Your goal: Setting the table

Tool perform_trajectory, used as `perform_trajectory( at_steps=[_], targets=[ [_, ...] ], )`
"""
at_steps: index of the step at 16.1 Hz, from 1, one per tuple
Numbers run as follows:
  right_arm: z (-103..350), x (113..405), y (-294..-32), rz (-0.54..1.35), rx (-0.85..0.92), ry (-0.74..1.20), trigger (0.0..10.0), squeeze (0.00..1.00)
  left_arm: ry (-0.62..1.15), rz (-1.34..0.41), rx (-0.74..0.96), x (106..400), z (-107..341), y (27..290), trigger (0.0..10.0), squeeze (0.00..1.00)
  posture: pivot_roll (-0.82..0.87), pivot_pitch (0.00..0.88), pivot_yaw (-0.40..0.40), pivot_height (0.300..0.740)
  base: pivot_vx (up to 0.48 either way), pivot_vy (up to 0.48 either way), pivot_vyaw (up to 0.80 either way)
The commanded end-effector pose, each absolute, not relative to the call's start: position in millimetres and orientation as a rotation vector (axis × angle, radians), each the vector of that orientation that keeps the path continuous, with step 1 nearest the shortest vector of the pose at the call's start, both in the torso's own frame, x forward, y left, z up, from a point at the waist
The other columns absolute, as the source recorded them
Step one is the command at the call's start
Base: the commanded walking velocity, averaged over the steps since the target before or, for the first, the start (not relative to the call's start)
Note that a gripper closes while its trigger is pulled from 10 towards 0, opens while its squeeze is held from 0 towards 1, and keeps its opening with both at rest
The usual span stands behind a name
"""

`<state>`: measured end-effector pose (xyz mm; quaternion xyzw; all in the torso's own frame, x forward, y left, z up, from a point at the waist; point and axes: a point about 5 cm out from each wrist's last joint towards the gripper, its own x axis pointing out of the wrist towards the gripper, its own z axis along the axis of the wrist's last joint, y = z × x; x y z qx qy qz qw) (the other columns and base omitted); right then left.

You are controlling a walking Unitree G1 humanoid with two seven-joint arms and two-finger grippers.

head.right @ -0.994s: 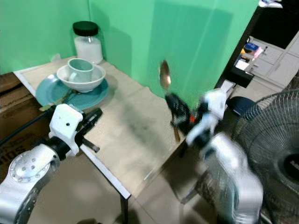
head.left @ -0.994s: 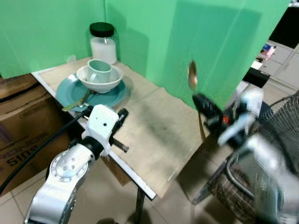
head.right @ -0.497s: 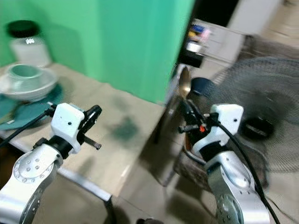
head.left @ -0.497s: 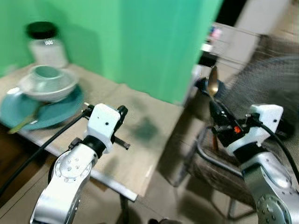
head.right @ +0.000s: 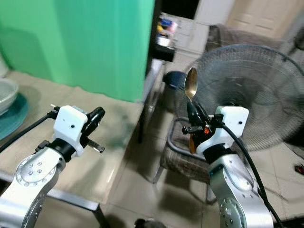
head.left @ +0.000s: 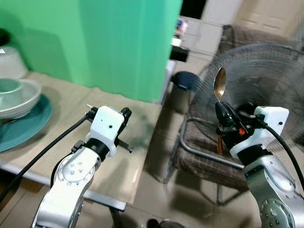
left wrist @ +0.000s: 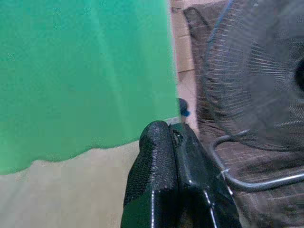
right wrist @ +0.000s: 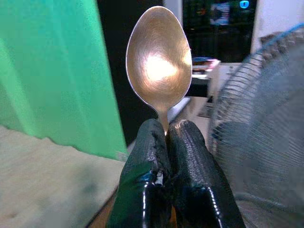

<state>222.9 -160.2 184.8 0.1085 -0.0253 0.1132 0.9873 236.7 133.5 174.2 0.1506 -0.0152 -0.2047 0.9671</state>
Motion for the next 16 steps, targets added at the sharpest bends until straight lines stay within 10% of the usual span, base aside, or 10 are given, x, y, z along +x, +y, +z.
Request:
perform_trajectory(
  at_steps=[1,16],
  targets=[
    [182.0,221.2,-165.4,0.205,0.211,-0.037,10.0,0.0,-0.036,-0.412,0.305,236.8,174.1,132.4,10.0,0.0,0.08,0.0,-0.109,0.74,0.0,0.0,-0.8],
    [174.3,219.1,-159.3,0.219,0.223,0.004,10.0,0.0,-0.032,-0.338,0.294,245.7,174.1,145.8,10.0,0.0,0.09,0.0,-0.096,0.74,0.0,0.0,-0.8]
  ],
)
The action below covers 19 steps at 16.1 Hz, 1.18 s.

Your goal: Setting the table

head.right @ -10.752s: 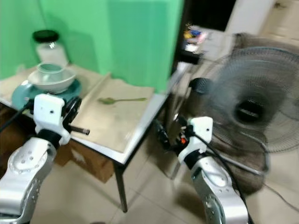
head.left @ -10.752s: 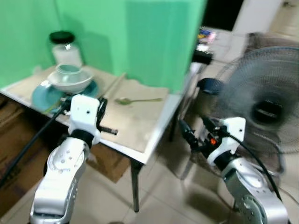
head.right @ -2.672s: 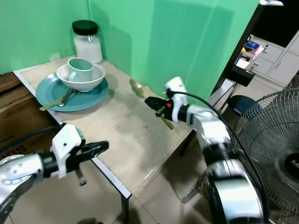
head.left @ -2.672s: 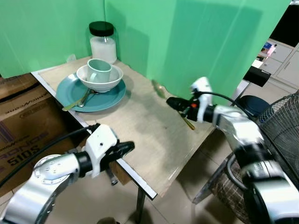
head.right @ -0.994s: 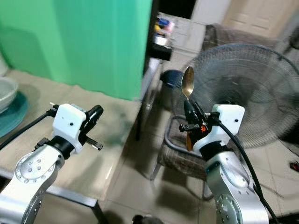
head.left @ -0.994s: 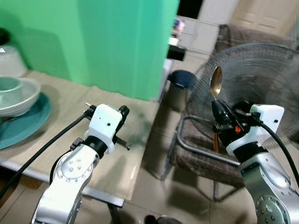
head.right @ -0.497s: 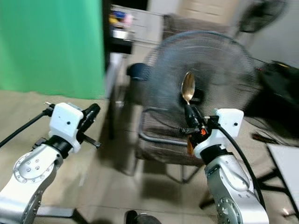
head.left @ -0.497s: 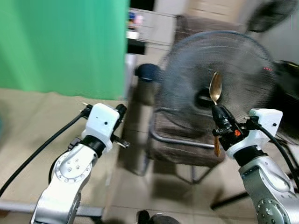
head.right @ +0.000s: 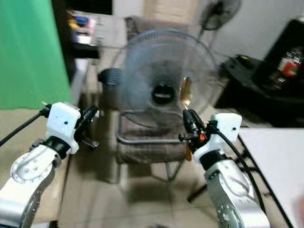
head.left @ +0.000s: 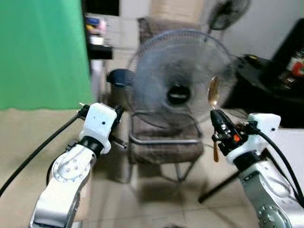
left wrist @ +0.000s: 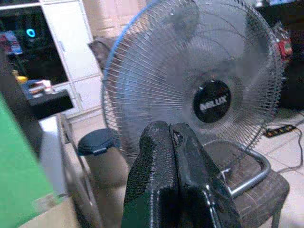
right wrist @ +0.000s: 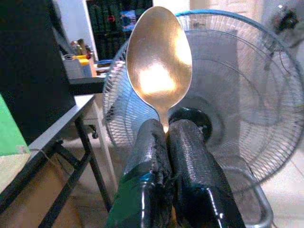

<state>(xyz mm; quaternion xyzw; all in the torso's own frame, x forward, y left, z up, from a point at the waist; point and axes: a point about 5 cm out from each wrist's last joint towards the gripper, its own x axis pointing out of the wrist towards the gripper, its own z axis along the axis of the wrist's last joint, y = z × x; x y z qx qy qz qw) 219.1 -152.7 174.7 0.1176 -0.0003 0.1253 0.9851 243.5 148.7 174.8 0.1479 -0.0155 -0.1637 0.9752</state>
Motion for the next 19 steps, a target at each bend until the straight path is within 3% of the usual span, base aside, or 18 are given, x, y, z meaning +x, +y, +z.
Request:
perform_trajectory(
  at_steps=[1,7,16,19],
  targets=[
    [173.3,219.9,-159.9,0.206,0.218,0.015,10.0,0.0,-0.025,-0.327,0.296,247.9,173.8,148.5,10.0,0.0,0.09,0.0,-0.093,0.74,0.0,0.0,-0.8],
    [172.0,231.9,-173.5,-0.011,0.17,0.03,10.0,0.0,-0.031,-0.279,0.302,262.3,177.4,157.9,10.0,0.0,0.07,0.0,-0.069,0.74,0.0,0.0,-0.8],
    [179.5,240.0,-175.8,-0.055,0.132,0.001,10.0,0.0,-0.049,-0.256,0.288,270.4,179.3,153.5,10.0,0.0,0.06,0.0,-0.077,0.74,0.0,0.0,-0.8],
    [180.0,241.8,-176.4,-0.061,0.134,0.006,10.0,0.0,-0.051,-0.248,0.28,272.8,178.3,152.0,10.0,0.0,0.06,0.0,-0.085,0.74,0.0,0.316,-0.8]
  ],
)
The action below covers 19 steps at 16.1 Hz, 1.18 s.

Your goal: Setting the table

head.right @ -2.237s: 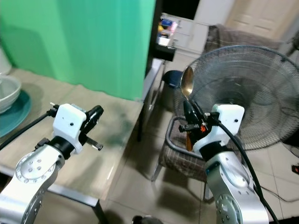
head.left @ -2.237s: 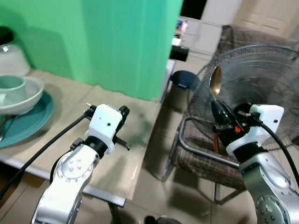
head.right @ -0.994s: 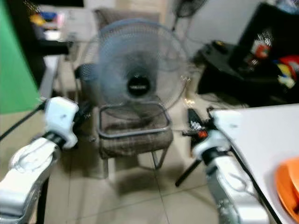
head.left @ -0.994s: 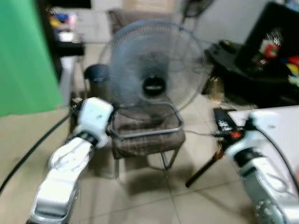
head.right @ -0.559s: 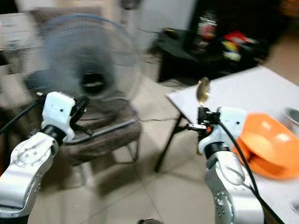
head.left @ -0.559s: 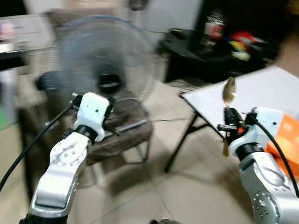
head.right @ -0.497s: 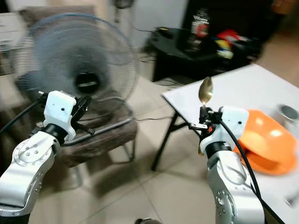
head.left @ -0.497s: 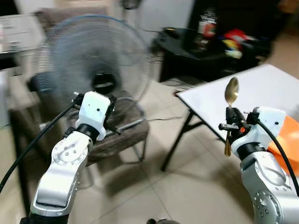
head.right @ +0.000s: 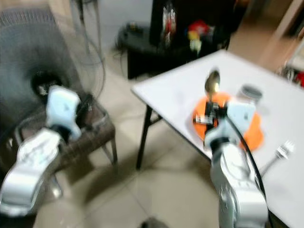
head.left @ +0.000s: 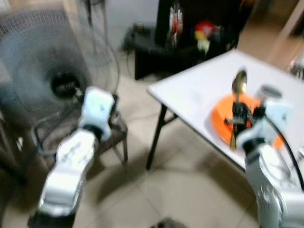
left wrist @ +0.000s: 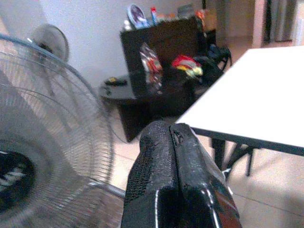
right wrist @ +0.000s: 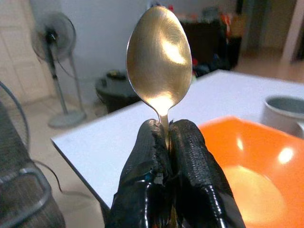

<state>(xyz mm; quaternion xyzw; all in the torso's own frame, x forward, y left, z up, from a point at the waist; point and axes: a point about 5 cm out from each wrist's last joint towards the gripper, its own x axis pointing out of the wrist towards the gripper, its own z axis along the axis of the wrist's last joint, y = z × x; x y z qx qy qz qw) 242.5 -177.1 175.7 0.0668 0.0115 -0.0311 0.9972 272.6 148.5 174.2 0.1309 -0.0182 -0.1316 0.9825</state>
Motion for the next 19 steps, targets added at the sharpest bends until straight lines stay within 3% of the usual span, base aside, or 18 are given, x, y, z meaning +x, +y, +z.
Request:
perform_trajectory(
  at_steps=[1,10,19],
  targets=[
    [179.9,242.5,-177.7,-0.067,0.138,0.009,10.0,0.0,-0.05,-0.24,0.28,273.7,177.7,152.4,10.0,0.0,0.06,0.0,-0.086,0.74,0.0,0.39,-0.8],
    [175.8,244.2,-177.9,-0.099,0.154,0.037,10.0,0.0,-0.051,-0.255,0.28,279.1,177.8,151.3,10.0,0.0,0.05,0.0,-0.074,0.74,0.0,0.395,-0.08],
    [174.6,241.8,-175.1,-0.098,0.181,0.036,10.0,0.0,-0.059,-0.265,0.245,283.0,181.3,152.3,10.0,0.0,0.05,0.0,-0.06,0.74,0.06,0.0,0.0]
  ],
)
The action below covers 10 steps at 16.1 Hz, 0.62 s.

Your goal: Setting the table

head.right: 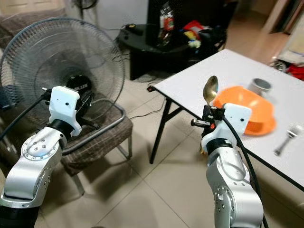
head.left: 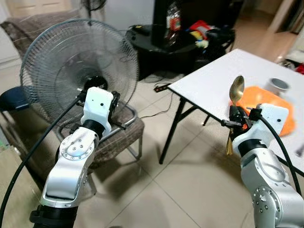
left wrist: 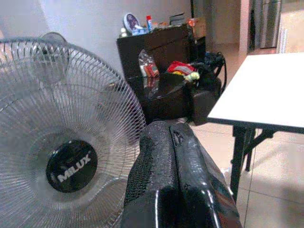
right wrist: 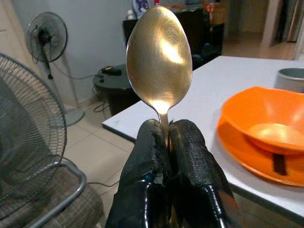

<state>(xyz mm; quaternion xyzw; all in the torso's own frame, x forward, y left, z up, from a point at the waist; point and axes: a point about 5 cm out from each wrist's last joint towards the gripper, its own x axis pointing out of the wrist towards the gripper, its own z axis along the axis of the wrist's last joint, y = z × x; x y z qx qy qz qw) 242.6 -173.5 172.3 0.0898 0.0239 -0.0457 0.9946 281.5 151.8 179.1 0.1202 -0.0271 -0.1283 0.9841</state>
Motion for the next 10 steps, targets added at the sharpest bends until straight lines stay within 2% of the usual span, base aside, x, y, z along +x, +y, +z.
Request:
perform_trajectory(
  at_steps=[1,4,8,10],
  targets=[
    [174.5,241.7,-175.4,-0.099,0.182,0.037,10.0,0.0,-0.059,-0.266,0.243,283.1,181.3,152.2,10.0,0.0,0.05,0.0,-0.059,0.74,0.307,0.0,0.0],
    [173.2,241.2,-176.0,-0.103,0.183,0.044,10.0,0.0,-0.062,-0.273,0.24,282.5,181.4,150.9,10.0,0.0,0.05,0.0,-0.061,0.74,0.339,0.0,0.0],
    [172.7,241.5,-174.1,-0.086,0.176,0.048,10.0,0.0,-0.063,-0.27,0.241,282.6,182.0,153.5,10.0,0.0,0.06,0.0,-0.065,0.74,0.373,0.0,-0.69],
    [173.2,241.5,-172.6,-0.075,0.174,0.043,10.0,0.0,-0.062,-0.266,0.244,282.0,182.2,155.4,10.0,0.0,0.06,0.0,-0.068,0.74,0.371,0.0,0.0]
  ],
)
